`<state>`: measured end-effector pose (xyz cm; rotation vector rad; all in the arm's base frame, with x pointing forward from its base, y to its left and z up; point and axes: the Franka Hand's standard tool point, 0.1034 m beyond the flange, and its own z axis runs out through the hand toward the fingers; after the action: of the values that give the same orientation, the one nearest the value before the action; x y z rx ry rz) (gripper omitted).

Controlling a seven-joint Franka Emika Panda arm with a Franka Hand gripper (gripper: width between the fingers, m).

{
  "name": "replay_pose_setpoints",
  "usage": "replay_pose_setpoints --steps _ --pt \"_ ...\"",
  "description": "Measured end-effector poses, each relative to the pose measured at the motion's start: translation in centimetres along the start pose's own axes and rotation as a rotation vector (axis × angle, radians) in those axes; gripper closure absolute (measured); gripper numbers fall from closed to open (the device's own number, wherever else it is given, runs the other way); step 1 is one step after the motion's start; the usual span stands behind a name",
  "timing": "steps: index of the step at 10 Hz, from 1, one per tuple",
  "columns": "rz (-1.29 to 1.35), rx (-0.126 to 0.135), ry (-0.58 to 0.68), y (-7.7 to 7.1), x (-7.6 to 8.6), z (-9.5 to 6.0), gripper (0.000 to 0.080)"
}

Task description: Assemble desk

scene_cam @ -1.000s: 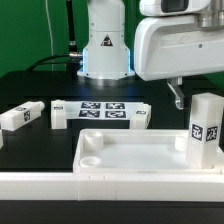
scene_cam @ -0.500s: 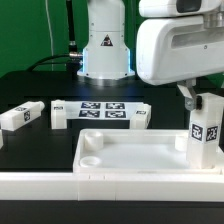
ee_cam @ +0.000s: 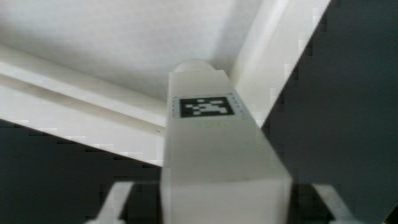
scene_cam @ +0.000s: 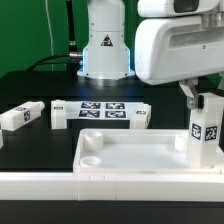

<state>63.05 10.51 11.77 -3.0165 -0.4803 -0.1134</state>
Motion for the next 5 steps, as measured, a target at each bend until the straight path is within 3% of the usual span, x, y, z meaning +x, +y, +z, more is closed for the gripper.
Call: replay_pose_setpoints --steps 5 --pt "0.509 0.013 0.023 0.35 -0.14 -0.05 0.0508"
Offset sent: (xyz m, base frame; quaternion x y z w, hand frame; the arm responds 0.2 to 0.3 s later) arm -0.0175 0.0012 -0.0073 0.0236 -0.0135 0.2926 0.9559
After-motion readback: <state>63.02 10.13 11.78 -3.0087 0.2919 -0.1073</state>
